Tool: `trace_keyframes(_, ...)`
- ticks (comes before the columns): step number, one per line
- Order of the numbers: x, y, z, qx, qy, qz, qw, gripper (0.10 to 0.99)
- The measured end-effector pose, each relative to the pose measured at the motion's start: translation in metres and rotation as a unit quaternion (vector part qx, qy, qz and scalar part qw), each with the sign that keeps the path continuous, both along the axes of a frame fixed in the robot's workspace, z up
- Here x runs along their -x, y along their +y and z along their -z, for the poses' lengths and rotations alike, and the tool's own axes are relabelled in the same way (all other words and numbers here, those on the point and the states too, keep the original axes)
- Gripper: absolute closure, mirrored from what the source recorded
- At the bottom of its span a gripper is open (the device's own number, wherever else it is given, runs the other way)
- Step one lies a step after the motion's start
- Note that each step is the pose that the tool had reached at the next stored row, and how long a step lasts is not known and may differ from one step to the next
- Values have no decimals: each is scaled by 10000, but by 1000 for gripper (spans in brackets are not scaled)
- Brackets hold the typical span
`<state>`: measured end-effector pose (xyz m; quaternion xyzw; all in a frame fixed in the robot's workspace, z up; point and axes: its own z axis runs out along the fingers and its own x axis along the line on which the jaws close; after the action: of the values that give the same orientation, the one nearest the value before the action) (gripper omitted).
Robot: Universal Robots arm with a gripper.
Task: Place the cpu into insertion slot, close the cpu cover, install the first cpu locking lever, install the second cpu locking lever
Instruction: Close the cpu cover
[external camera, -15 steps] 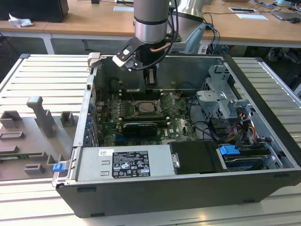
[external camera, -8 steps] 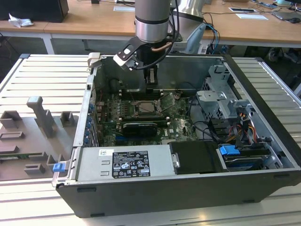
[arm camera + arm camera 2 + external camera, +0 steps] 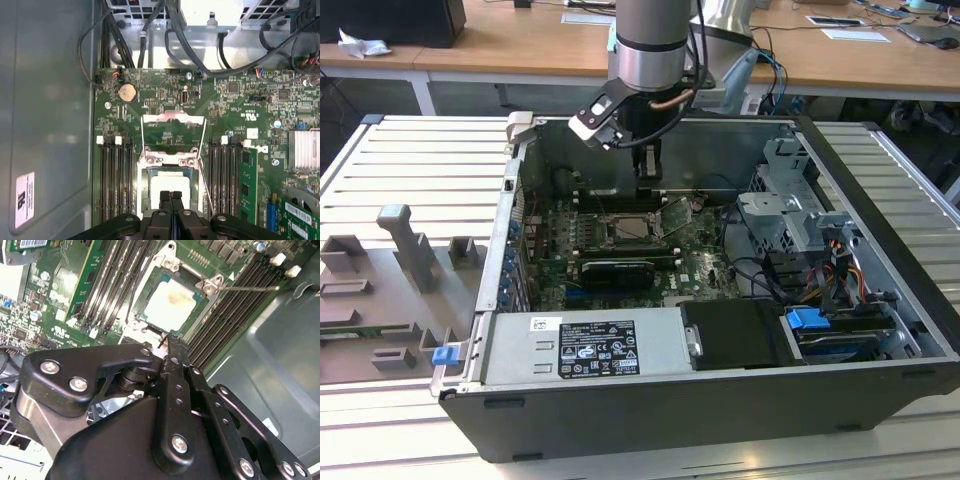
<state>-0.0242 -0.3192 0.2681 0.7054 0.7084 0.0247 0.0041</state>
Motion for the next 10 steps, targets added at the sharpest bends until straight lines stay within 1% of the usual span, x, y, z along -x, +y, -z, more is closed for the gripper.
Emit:
trace_keyframes(4,-68,0,2,0,0,0,10000,980)
trace_keyframes(10,-130,-7,11,0,3,1,10000,980)
